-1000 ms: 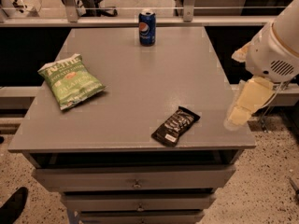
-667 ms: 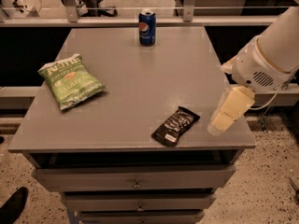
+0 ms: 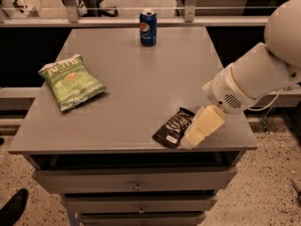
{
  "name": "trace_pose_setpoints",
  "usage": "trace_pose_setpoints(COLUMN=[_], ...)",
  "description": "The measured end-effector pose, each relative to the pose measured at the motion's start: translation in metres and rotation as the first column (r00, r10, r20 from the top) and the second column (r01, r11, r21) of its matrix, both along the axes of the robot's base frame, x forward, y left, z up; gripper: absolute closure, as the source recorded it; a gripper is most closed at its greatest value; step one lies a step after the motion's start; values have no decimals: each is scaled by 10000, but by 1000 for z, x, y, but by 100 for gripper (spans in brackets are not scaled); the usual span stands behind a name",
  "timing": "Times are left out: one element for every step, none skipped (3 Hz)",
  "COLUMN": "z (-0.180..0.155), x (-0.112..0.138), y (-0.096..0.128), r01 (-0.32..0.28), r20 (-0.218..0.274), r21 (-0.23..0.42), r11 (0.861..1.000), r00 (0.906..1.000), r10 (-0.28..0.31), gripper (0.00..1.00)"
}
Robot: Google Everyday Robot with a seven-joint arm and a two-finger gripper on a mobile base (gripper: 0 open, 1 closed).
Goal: Move rxbar chocolate near pepsi can
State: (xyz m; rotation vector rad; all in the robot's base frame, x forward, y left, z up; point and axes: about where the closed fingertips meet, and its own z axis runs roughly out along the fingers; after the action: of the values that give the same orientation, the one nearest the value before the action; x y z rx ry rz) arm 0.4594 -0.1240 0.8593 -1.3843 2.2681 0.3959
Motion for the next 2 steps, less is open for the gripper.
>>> trace_pose_setpoints(z=[-19, -32], x=[3, 7], y=[12, 19], r01=[341, 735], r20=[141, 217], r21=[222, 332], r11=[9992, 9967], r00=[9993, 9970], r10=[-344, -743], gripper=[0, 14])
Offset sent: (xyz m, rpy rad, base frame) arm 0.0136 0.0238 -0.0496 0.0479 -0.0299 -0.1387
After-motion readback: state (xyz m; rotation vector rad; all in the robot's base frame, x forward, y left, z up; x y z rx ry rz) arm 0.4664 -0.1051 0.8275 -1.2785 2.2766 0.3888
